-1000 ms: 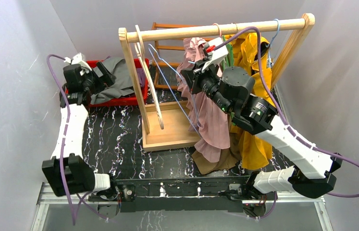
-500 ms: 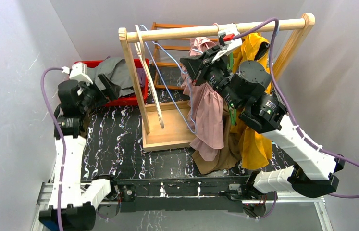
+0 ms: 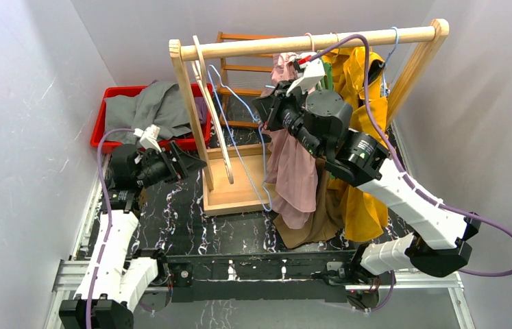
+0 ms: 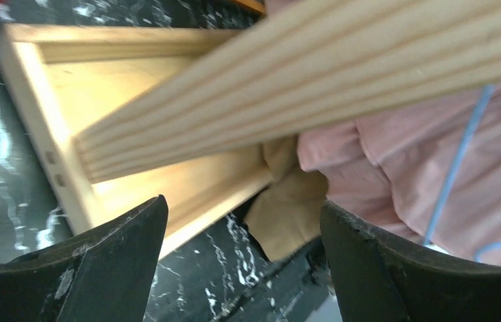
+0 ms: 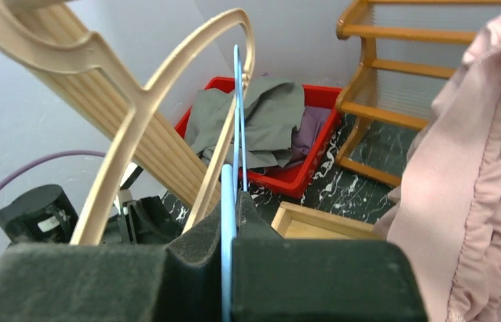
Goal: Remove the skirt from the hanger
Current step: Place the hanger at the clothesline.
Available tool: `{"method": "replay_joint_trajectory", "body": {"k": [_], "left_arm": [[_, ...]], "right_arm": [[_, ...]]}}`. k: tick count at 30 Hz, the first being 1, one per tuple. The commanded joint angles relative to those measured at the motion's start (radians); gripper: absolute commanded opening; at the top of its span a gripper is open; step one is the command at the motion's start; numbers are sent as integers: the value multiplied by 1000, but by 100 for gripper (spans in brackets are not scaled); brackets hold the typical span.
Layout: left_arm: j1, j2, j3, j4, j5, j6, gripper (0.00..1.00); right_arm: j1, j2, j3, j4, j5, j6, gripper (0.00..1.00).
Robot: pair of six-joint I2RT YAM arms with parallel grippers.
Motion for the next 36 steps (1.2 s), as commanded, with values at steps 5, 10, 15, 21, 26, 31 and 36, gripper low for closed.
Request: {"method": "replay_joint_trajectory", "body": {"k": [5,10,15,21,26,31,36], "left_arm": [[-181,-36,-79,291,296,-148,96],[-331,-60,-240,660,171,-386,98],[-494,11,-285,801,-24,-461,88],[-681,104,-257,890,-157,-461,77],[-796,118,-283,950,-348,-501,54],[-851,126,-293,1016,-422,-560,16],[-855,117,-297,1061,-426,-598,0]], "right_arm": [[-1,-53,-79,69,102,97,0],[-1,-73,-118,90,91,127,0],[-1,-69,-117,79,71,149,0],[-1,-71,-122,75,59,153,0],[-2,-86,-141,79,27,169,0],[-2,-110,-182,103,-49,138,4],[-1,-154,-280,161,-97,125,19]]}}
